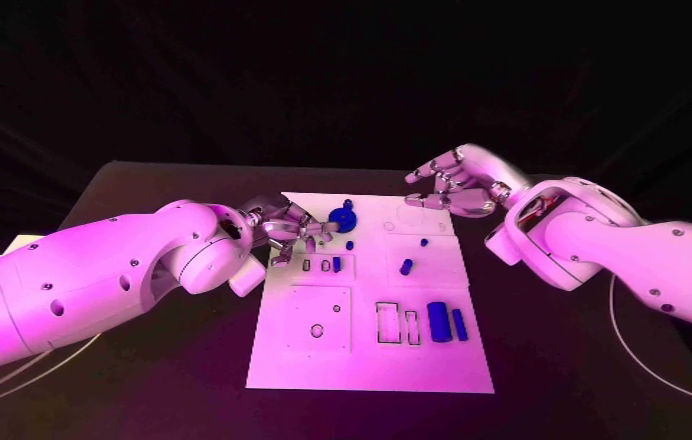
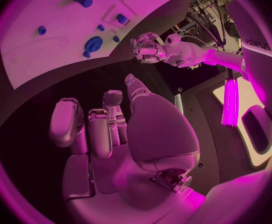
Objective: Assemble the parts on the task board
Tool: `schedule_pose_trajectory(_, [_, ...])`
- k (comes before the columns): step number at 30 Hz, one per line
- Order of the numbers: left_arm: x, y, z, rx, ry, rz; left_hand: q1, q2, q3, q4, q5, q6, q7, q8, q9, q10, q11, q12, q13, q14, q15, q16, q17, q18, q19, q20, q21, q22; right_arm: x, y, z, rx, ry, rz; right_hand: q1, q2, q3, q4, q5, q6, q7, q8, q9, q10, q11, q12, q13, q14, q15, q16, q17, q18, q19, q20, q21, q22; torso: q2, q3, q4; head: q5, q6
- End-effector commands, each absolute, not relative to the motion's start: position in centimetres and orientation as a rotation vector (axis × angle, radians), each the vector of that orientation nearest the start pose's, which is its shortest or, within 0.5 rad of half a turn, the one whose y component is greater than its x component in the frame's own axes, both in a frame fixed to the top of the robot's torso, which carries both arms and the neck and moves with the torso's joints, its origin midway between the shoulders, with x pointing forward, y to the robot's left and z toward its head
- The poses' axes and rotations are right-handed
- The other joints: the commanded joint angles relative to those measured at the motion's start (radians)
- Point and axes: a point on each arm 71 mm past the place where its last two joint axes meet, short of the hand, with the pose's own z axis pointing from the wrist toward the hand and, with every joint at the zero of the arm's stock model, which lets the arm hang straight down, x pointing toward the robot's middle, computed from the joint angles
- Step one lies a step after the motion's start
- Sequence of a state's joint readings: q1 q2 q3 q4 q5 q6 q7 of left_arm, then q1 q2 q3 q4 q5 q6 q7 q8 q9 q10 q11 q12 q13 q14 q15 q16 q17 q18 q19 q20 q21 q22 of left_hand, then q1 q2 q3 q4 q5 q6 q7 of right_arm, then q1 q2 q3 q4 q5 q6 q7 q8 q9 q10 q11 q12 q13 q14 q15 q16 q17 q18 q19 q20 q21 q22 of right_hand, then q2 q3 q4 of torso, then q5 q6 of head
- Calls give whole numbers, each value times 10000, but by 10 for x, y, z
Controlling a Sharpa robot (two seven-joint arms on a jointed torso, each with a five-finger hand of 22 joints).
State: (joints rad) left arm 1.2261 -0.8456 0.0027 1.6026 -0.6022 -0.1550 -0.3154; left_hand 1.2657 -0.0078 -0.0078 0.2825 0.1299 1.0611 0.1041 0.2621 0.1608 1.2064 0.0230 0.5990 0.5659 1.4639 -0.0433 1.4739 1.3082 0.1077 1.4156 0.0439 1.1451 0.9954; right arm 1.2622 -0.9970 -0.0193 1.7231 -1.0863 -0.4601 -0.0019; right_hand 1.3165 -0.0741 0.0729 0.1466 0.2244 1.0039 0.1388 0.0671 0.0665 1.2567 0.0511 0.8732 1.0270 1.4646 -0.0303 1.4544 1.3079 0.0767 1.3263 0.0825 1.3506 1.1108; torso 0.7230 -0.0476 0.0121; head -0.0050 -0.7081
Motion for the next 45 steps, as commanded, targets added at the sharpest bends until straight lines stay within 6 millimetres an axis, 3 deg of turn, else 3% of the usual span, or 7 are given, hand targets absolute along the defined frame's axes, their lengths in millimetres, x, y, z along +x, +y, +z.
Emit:
schedule_pose_trajectory(1, [476,190,-186,-4096,22629,-5699,-102,67,-361,-15,3,-248,-124,667,388,-387,-28,873,686,982,-2,763,2376,-286,377,2,1412,1731,462,-232,-124,3008,15260,9815,75,28,-34,-23,69,-26,-1,37,4,-47,-7,-31,-12,592,70,-48,356,183,-79,22,-60,-19,-47,36,-67,45,-26])
schedule_pose_trajectory(3, [480,187,-182,-3679,22599,-5327,-243,181,-555,62,-16,-212,-163,1229,740,-215,-188,1746,1378,1069,-114,969,2626,-456,600,65,2118,2668,463,-237,-123,3151,15270,9707,75,28,-34,-23,69,-26,-1,37,4,-47,-7,-31,-12,592,70,-48,356,183,-79,22,-60,-19,-48,46,-86,64,-37])
schedule_pose_trajectory(6, [485,179,-176,-3080,22557,-4943,-429,228,-891,35,-49,-233,-403,2110,1367,681,-285,4083,3660,1069,-250,969,2626,-630,876,-31,2863,3690,465,-242,-123,3273,15317,9593,81,38,-37,-20,85,-23,-1,38,4,-43,-7,-19,-6,590,70,-55,345,184,-82,22,-65,-26,-41,37,-71,33,-54])
schedule_pose_trajectory(7, [486,175,-175,-2895,22579,-4857,-464,360,-1072,-25,-5,-601,-488,2660,1865,725,-342,4660,4215,1069,-303,969,2626,-655,910,-132,3016,3898,466,-243,-123,3287,15336,9568,89,46,-38,-19,98,-18,-2,41,5,-37,-8,-7,0,587,69,-63,332,184,-81,21,-66,-26,-39,32,-53,12,-59])
schedule_pose_trajectory(10, [490,165,-172,-2403,22668,-4647,-711,475,-1355,62,-270,-793,-503,3260,2395,881,-419,5228,4795,1069,-302,969,2626,-721,989,-133,3226,4208,467,-244,-123,3272,15392,9490,89,46,-38,-19,98,-18,-2,41,5,-37,-8,-7,0,587,69,-63,332,184,-81,21,-66,-26,-40,31,-53,16,-64])
schedule_pose_trajectory(15, [497,151,-171,-1764,22823,-4321,-1242,548,-1889,82,-809,-1125,-560,3801,2966,955,-435,5582,5155,1069,-364,969,2626,-750,1023,-150,3323,4362,468,-244,-124,3267,15501,9408,91,48,-41,-18,103,-15,-3,42,6,-37,-9,-6,-1,584,69,-73,314,186,-85,21,-71,-34,-38,36,-50,52,-79])
schedule_pose_trajectory(45, [511,120,-187,-306,23812,-3343,-1254,648,-2342,47,-827,-1347,-626,4185,3434,1049,-497,5833,5436,1069,-425,969,2626,-808,1105,-216,3498,4633,472,-236,-127,2416,15699,9011,31,31,-139,47,118,15,-9,55,10,-60,-10,-47,-56,557,68,-153,188,213,-156,19,-151,-175,-14,21,-64,117,-191])
